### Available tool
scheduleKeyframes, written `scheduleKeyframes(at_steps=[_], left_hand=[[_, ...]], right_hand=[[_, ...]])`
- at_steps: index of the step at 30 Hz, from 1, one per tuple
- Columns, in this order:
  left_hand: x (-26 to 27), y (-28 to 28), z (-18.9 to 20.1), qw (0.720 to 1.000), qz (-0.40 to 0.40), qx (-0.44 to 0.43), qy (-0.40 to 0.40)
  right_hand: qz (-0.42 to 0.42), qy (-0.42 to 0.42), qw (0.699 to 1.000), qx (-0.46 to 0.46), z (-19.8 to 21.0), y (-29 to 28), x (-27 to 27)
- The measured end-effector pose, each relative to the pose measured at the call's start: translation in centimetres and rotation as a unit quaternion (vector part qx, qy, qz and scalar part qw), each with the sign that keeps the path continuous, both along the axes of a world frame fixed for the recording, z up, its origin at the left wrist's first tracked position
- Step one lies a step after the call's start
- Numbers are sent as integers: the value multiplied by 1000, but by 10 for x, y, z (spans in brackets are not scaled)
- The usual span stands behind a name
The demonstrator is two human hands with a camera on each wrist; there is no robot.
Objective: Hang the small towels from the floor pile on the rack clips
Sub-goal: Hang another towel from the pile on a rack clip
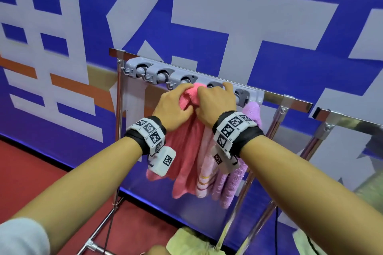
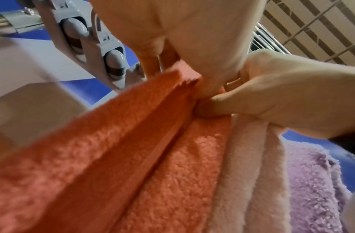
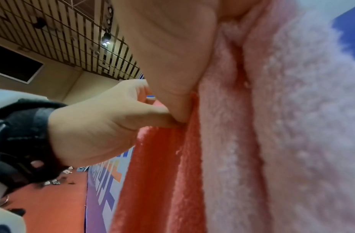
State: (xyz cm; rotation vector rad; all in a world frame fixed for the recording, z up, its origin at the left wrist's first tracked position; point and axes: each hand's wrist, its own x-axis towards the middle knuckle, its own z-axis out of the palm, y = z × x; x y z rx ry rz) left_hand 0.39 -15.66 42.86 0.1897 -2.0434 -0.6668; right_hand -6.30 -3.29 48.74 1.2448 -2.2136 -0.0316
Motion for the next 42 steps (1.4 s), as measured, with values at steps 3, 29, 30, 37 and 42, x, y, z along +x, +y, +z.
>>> scheduleKeyframes(at_steps=[3,29,30,37,42], left_hand=[[-3,-5,0,999,29,11,-13],[9,18,25,981,62,39,-177],[11,20,24,980,63,41,-183],[28,35,46,988,28,90,-123],[34,65,66,991,7,-1,-131]], right_hand=[[24,-11,1000,14,1,2,9],[38,-238,966,-97,42,62,-2],[39,-237,966,-101,41,67,-3],[37,-265,960,-82,35,99,2],[13,-216,974,-69,32,125,5]])
